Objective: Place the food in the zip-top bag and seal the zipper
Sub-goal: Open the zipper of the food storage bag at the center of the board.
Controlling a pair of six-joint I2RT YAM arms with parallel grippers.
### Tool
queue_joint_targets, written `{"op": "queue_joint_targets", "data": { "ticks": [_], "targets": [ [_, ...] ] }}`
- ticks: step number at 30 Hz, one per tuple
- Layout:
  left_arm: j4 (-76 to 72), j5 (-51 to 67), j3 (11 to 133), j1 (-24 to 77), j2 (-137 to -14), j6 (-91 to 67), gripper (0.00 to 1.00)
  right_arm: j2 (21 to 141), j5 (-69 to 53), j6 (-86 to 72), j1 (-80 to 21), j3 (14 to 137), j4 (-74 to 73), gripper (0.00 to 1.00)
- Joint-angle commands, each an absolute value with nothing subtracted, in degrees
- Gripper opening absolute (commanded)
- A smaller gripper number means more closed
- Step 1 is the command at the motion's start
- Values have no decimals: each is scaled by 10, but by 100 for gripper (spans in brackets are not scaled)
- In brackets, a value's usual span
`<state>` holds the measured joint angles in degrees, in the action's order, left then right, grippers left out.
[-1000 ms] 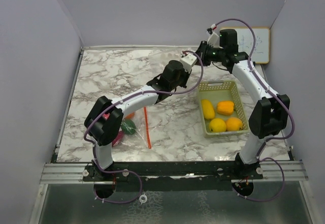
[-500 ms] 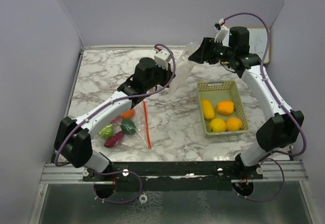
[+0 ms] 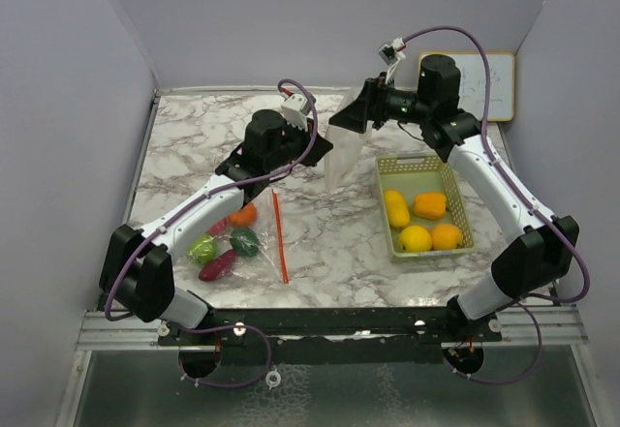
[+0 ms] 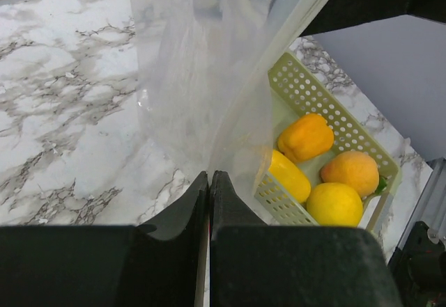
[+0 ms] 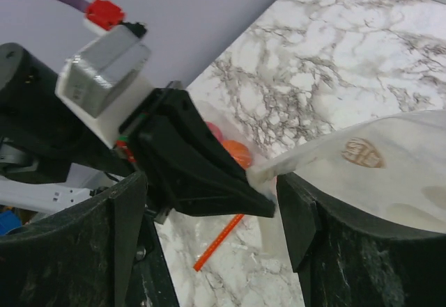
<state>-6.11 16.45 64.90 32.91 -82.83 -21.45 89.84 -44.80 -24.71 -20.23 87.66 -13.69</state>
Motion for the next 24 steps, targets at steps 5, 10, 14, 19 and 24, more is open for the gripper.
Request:
{"op": "queue_joint_targets", "data": {
  "ticks": [5,10,14,19,24],
  "targets": [
    [-88,186,676,324,-845,-254,0,849,-441,-233,-213,851,-146,80],
    [-105,189,661,305,-840,-293,0,817,-411,-189,-215,830,-187,84],
    [-130,204,661,284,-831,-336,0,805,-362,-144,-216,812,-253,84],
    [-151,231,672,266,-823,-387,0,799,-356,-120,-216,768,-238,84],
    [-175,250,675,255,-814,-438,0,816,-374,-109,-216,754,-206,84]
  ]
}}
